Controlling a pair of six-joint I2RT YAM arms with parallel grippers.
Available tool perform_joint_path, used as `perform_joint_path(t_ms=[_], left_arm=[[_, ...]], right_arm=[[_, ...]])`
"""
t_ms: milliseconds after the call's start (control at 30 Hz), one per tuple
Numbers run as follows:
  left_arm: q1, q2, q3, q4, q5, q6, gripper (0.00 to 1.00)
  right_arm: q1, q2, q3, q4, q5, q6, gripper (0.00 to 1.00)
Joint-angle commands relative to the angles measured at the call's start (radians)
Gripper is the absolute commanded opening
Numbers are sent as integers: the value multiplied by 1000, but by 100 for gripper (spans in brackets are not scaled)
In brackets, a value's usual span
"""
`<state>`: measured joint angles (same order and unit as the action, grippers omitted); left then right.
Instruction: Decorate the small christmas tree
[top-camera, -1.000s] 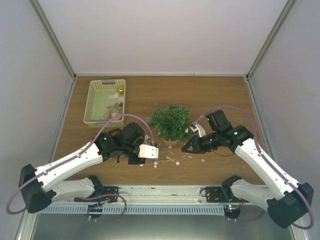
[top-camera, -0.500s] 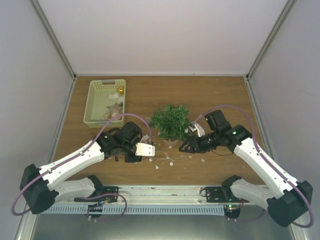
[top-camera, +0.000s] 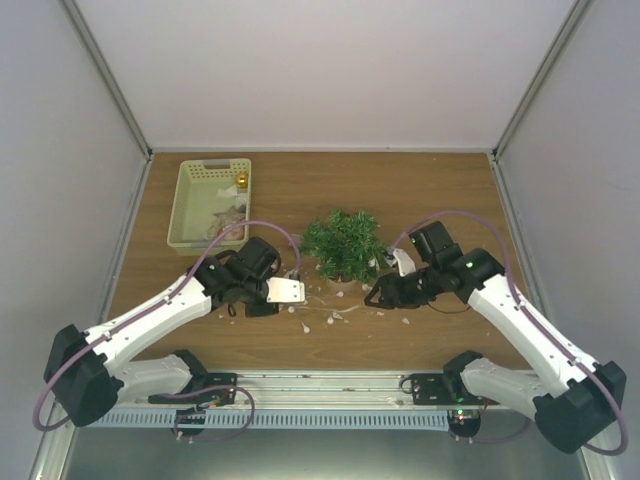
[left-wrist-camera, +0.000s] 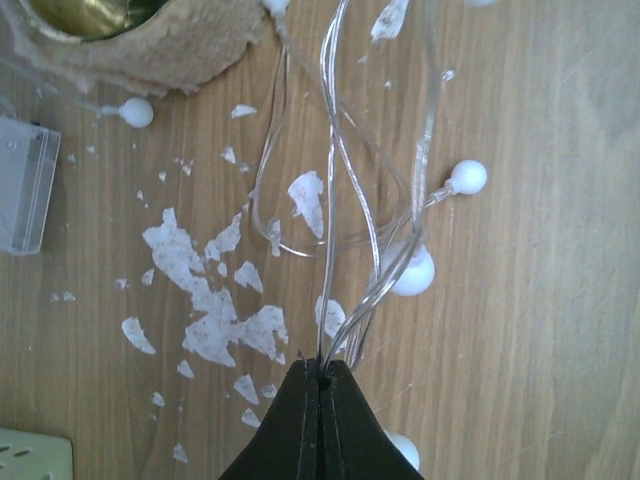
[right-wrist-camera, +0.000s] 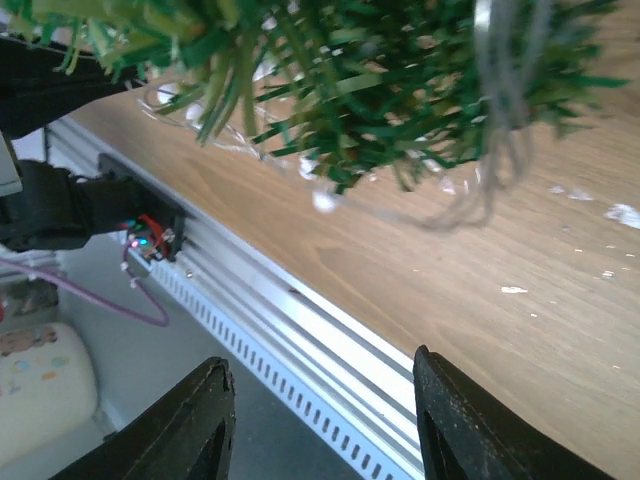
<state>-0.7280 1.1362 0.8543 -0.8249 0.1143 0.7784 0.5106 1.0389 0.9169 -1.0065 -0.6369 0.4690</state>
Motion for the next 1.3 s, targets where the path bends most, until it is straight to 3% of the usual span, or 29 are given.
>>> perform_joint_path(t_ms=[0, 333, 667, 1267], left_arm=[[20, 14, 7, 46, -50, 5, 0], [88, 2, 64, 44, -72, 40, 0], [148, 43, 106, 85, -130, 34, 0], [193, 118, 176, 188, -180, -8, 0]], right_arm=[[8, -13, 75, -98, 165, 4, 51], [8, -5, 149, -162, 246, -7, 52], [8, 5, 325, -197, 303, -6, 52], [8, -52, 429, -23, 308, -12, 54]])
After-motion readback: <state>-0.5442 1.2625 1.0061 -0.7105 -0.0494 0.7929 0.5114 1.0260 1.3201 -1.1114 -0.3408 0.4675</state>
